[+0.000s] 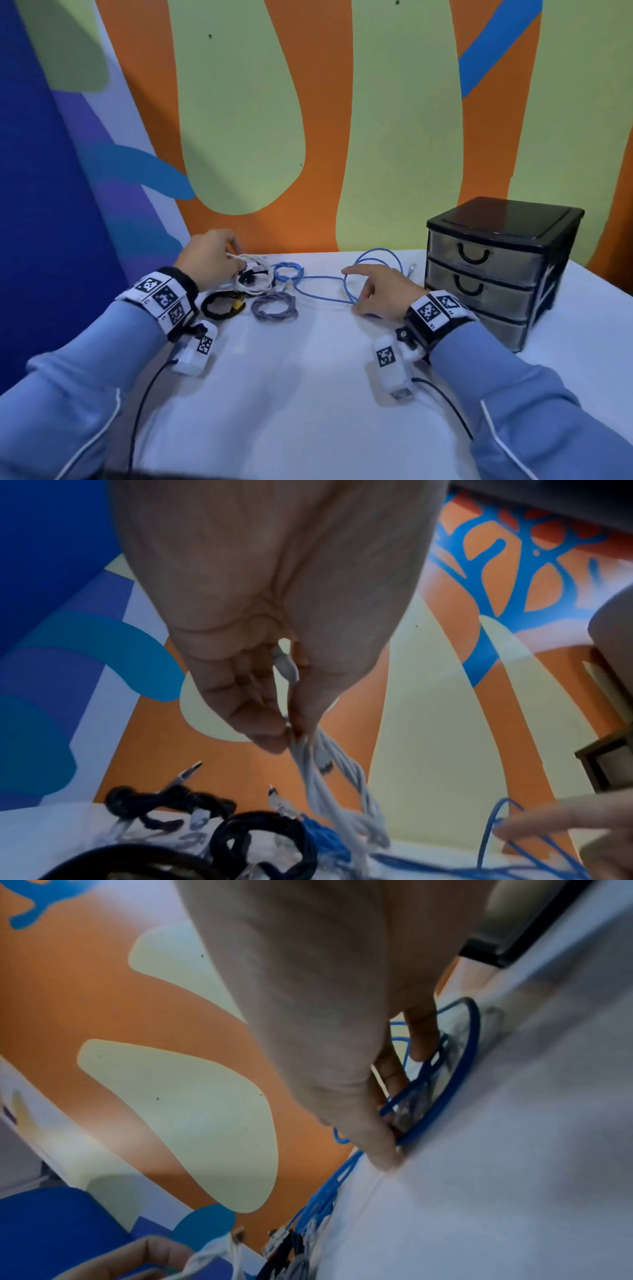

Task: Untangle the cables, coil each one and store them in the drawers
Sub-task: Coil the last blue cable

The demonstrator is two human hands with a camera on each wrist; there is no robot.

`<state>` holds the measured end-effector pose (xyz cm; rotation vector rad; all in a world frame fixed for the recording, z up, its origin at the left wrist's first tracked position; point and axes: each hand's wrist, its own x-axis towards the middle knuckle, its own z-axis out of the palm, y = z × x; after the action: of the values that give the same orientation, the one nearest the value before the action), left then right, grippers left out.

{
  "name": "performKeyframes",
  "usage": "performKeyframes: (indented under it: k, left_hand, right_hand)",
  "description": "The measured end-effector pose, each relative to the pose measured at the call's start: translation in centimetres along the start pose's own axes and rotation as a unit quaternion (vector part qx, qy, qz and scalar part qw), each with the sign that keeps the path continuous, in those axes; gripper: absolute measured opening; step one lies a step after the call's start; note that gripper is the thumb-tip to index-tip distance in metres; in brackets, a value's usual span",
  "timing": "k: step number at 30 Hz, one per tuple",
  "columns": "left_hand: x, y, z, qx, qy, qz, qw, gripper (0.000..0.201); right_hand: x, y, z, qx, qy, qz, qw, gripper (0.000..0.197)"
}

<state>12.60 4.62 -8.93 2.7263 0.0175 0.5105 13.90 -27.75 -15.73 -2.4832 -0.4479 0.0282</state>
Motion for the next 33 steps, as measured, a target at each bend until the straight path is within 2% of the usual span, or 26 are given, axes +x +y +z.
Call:
performKeyframes:
  k: [2,6,11,14,16,18,22,23,25,27,30,33]
  left_hand:
    - [-0.1,-0.2,0.5,0.03,-0.046,-0.002,0.998,0.02]
    - [-0.1,-0.3,1.0,0.051,-0.067,-0.02,0.996,0.019]
    - [-0.7,-0.2,0.7,0.116,-0.127,-0.034,0.985,0.024]
    - [-0.8,0.8,-0.2,0.07,-0.082,-0.029,0.994,0.035]
    - [-1.0,2.5,-0.9,-0.003,-0.025,0.014,1.0,0.036]
    - [-1.3,4.8,-1.0,-0.084,-0.005,0.073,0.994,0.034]
    - [-1.0,9.2,0.8,-0.123,-0.002,0.143,0.982,0.068]
    - [-0.6,9.6,1.3,-0.125,0.005,0.153,0.98,0.068]
    - [0.2,10.0,2.3,-0.146,0.013,0.168,0.975,0.046]
    - [0.5,10.4,2.9,-0.207,0.037,0.189,0.959,0.019]
    - [0.4,11.1,3.4,-0.376,0.028,0.203,0.904,0.023]
    - [0.2,11.5,3.1,-0.48,0.077,0.182,0.855,0.022]
  right_hand:
    - [0.2,0.1,0.1,0.014,0.045,0.0,0.999,0.061]
    - [0.6,0.1,-0.3,0.087,0.193,0.002,0.977,0.041]
    - [1.0,-0.2,-0.4,0.158,0.281,-0.004,0.947,0.035]
    - [1.1,-0.4,-0.5,0.227,0.317,-0.018,0.921,0.03]
    - [1.1,-0.8,-0.5,0.27,0.32,-0.041,0.907,0.025]
    - [1.1,-1.3,-0.4,0.3,0.318,-0.065,0.897,0.023]
    - [0.0,-2.6,-1.1,0.324,0.306,-0.116,0.888,0.02]
    - [-0.2,-2.9,-1.2,0.318,0.31,-0.128,0.887,0.017]
    - [-0.7,-3.3,-1.5,0.306,0.33,-0.134,0.883,0.008]
    - [-0.8,-3.4,-1.9,0.299,0.355,-0.117,0.878,0.003]
    - [-1.0,-3.3,-2.5,0.265,0.382,-0.103,0.879,0.009]
    - [-1.2,-3.0,-2.7,0.199,0.35,-0.088,0.911,0.02]
